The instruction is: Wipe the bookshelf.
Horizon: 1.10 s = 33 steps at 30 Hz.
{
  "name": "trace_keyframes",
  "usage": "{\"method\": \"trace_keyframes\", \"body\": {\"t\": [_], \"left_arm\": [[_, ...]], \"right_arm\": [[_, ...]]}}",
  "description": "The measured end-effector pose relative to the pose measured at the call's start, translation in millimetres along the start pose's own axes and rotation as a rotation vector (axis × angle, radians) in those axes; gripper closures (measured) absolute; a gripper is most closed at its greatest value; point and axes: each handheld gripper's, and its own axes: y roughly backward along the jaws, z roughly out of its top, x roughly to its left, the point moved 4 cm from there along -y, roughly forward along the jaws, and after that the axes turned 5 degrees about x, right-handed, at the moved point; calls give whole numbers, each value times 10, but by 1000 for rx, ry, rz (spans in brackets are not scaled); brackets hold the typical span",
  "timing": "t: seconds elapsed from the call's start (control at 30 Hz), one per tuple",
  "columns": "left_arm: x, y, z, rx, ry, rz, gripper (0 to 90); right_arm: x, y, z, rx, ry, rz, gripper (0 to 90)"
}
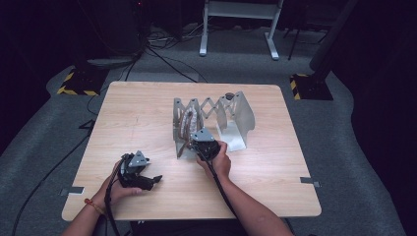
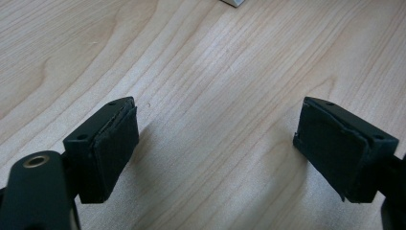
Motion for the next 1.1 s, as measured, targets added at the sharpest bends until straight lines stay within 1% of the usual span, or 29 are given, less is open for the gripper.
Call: {"method": "trace_keyframes", "body": {"t": [0.07,0.13,0.2,0.3,0.33,0.4,0.53,0.6,0.63,0.67,0.73,0.83,0.93,1.0,1.07,1.1], "left_arm": [[6,0,4,2,-6,4,151],[3,-7,8,0,-3,0,149],[5,-8,9,0,-5,0,149],[4,-7,9,1,-4,-1,149],[5,-8,9,0,-5,0,149],[4,-8,9,0,-4,0,149],[1,-4,5,0,1,3,150],[4,-6,7,1,-2,0,150],[3,-7,8,-1,-1,3,150],[3,-6,7,0,-2,3,150],[5,-3,5,0,-5,5,151],[3,-5,6,0,-1,2,151],[0,-1,4,1,-1,4,151],[-2,0,0,-1,-1,-1,152],[1,1,1,2,-5,0,151],[-1,-1,1,1,-3,-2,151]], "right_arm": [[20,-36,-73,9,-1,8,724],[51,-63,-121,17,0,20,725],[80,-68,-120,12,0,30,723],[153,-56,-74,0,29,70,722],[173,-42,-43,-4,35,81,722],[182,14,63,-27,21,96,722],[116,206,354,-113,14,86,722],[87,239,441,-132,0,82,722],[74,240,486,-138,2,78,722],[74,221,496,-136,5,73,722],[101,153,472,-117,13,77,722],[147,0,396,-85,13,86,723],[222,-139,304,-39,49,80,723],[275,-198,248,-16,76,76,723],[317,-285,169,16,79,96,723],[325,-307,143,23,78,101,724]]}}
